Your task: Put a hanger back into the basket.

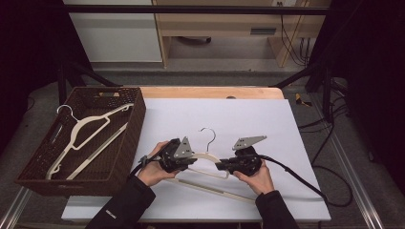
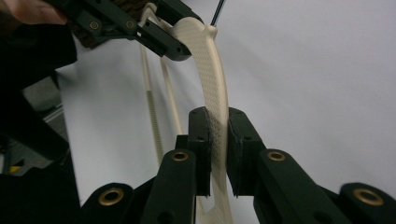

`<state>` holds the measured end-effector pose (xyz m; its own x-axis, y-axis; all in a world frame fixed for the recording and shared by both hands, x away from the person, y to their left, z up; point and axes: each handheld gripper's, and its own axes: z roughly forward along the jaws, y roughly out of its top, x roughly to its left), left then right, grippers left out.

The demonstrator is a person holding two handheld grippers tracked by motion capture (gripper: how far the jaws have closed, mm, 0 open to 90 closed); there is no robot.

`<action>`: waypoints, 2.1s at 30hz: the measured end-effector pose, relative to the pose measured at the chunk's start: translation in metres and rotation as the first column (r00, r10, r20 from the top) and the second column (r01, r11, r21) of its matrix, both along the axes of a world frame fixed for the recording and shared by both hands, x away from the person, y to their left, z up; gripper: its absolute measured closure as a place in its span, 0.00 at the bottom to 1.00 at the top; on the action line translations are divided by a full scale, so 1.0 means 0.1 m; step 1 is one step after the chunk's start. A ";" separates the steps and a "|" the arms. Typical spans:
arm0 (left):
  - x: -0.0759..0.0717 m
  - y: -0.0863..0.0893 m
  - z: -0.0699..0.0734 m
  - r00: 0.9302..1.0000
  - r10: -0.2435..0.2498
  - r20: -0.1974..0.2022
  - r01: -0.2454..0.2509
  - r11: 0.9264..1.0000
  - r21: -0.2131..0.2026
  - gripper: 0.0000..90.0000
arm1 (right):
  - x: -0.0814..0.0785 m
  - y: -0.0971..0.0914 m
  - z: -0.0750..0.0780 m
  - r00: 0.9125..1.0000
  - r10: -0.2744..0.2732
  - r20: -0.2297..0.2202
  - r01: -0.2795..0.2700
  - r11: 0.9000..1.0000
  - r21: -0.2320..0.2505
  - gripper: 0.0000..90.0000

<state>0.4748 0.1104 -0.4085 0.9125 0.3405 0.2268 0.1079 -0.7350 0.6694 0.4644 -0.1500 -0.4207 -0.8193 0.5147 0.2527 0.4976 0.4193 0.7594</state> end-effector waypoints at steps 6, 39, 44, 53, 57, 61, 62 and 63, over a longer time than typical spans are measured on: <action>-0.06 0.09 0.12 1.000 0.004 -0.022 -0.006 0.997 -0.081 0.60 | -0.07 -0.03 0.08 0.999 0.054 -0.003 -0.053 0.997 0.060 0.96; -0.18 0.23 0.35 0.992 -0.084 -0.089 0.073 0.990 -0.121 0.87 | -0.24 0.04 0.37 0.982 0.087 0.169 -0.093 0.995 0.030 0.87; -0.27 0.19 0.37 0.989 -0.090 -0.121 0.073 0.987 -0.143 0.93 | -0.23 0.02 0.37 0.978 0.010 0.209 -0.019 0.999 0.041 0.74; -0.33 0.19 0.37 0.988 -0.041 -0.150 0.014 0.984 -0.177 0.96 | -0.26 -0.11 0.39 0.968 -0.076 0.240 0.057 0.995 0.082 0.53; -0.36 0.24 0.45 0.990 0.007 -0.143 -0.038 0.976 -0.213 0.96 | -0.32 -0.27 0.41 0.952 -0.141 0.271 0.112 0.987 0.119 0.44; -0.38 0.28 0.57 0.990 0.042 -0.137 -0.075 0.967 -0.245 0.96 | -0.38 -0.46 0.39 0.940 -0.202 0.276 0.170 0.976 0.136 0.35; -0.38 0.29 0.61 0.990 0.054 -0.129 -0.085 0.965 -0.249 0.96 | -0.39 -0.50 0.38 0.936 -0.219 0.275 0.187 0.973 0.138 0.31; -0.38 0.29 0.61 0.990 0.054 -0.129 -0.085 0.965 -0.249 0.96 | -0.39 -0.50 0.38 0.936 -0.219 0.275 0.187 0.973 0.138 0.31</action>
<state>0.4363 0.1398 -0.3476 0.8999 0.4358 0.0151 0.2436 -0.5311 0.8115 0.4251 -0.2002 -0.3823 -0.7457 0.6607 0.0859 0.3182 0.2398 0.9172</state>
